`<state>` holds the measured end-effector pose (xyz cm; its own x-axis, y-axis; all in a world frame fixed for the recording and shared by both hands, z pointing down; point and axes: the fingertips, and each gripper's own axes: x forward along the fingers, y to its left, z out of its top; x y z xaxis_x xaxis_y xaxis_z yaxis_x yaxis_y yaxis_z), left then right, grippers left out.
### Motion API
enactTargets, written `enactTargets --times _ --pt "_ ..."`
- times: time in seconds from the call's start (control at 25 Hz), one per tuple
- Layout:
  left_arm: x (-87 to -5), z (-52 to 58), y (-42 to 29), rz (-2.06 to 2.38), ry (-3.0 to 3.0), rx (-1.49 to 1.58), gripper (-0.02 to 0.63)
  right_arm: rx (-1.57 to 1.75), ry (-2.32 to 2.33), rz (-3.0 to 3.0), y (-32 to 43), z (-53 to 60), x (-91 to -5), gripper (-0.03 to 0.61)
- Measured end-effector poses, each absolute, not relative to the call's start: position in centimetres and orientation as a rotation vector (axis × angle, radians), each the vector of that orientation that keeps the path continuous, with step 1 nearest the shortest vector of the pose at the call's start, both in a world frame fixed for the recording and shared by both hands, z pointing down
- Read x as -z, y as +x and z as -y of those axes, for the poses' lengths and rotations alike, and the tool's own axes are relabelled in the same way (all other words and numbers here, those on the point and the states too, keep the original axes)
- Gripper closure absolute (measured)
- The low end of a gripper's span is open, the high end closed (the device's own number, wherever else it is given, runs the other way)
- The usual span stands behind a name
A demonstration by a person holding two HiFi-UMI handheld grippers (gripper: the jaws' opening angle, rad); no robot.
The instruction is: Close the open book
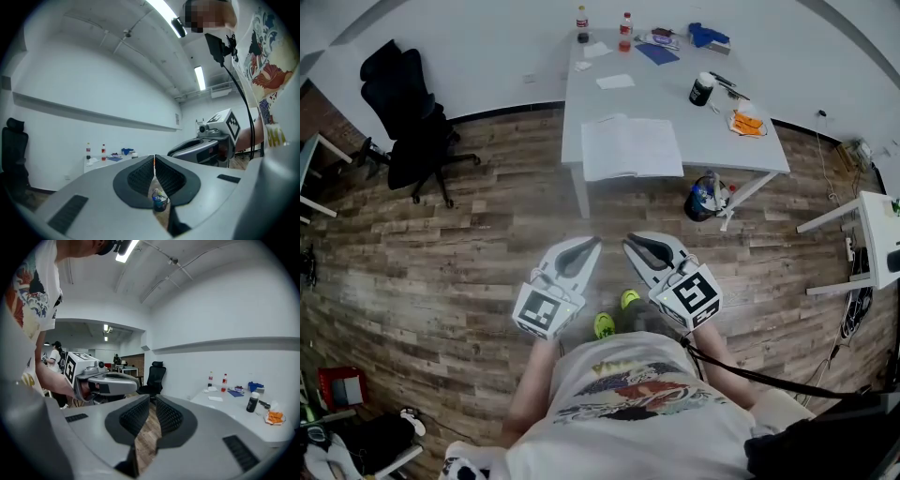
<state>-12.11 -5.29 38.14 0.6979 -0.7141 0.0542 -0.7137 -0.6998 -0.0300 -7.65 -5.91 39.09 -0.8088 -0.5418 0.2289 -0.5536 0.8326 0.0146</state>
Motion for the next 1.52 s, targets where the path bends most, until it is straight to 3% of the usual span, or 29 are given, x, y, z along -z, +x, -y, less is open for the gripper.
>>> enactTargets --times 1.52 --pt "-42.2 28.4 -9.8 -1.475 -2.838 0.292 0.6 -0.069 0.447 2.771 -5.8 29.4 -43.7 0.543"
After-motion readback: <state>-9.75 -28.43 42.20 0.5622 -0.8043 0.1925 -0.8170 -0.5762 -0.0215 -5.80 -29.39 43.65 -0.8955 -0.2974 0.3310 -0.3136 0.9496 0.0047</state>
